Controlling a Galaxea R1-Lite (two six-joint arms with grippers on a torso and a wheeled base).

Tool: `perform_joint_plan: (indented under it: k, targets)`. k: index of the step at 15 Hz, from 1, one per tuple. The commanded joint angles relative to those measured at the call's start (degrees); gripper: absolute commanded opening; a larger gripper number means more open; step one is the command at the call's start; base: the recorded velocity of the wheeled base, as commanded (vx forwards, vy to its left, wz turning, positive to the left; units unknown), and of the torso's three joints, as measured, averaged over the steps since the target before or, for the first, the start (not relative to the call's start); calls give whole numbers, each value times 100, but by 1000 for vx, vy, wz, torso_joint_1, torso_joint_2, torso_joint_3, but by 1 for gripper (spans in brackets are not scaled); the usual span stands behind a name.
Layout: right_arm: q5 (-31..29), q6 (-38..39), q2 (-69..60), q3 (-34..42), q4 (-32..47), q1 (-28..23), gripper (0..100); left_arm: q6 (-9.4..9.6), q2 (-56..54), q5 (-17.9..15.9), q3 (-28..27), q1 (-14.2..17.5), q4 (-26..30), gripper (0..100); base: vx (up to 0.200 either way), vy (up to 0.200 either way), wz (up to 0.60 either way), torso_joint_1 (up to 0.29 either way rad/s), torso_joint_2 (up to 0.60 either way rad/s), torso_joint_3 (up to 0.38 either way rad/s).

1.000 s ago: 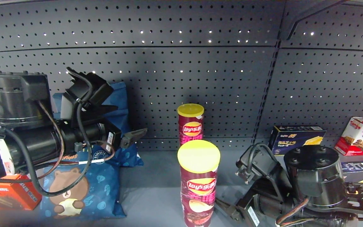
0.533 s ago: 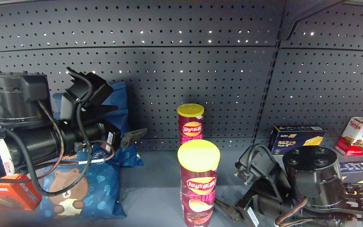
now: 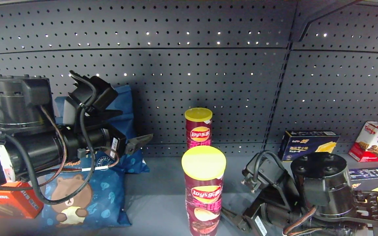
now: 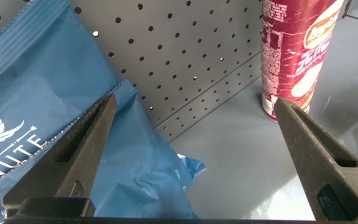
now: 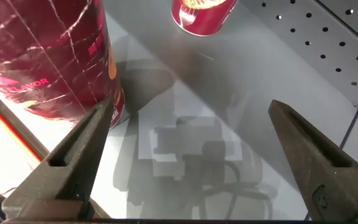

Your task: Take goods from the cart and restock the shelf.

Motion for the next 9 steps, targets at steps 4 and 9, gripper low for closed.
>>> perform_joint_plan:
  k: [4,9]
  targets:
    - [-7,-1,-35,52,0,2,100,-1,2,-1,-2,-1,-4,100,0,0,0,0,0,0]
    - [-16,8,-123,123,0,-7,100,-1,-34,-1,113,7,-12,100,0,0,0,0,0,0]
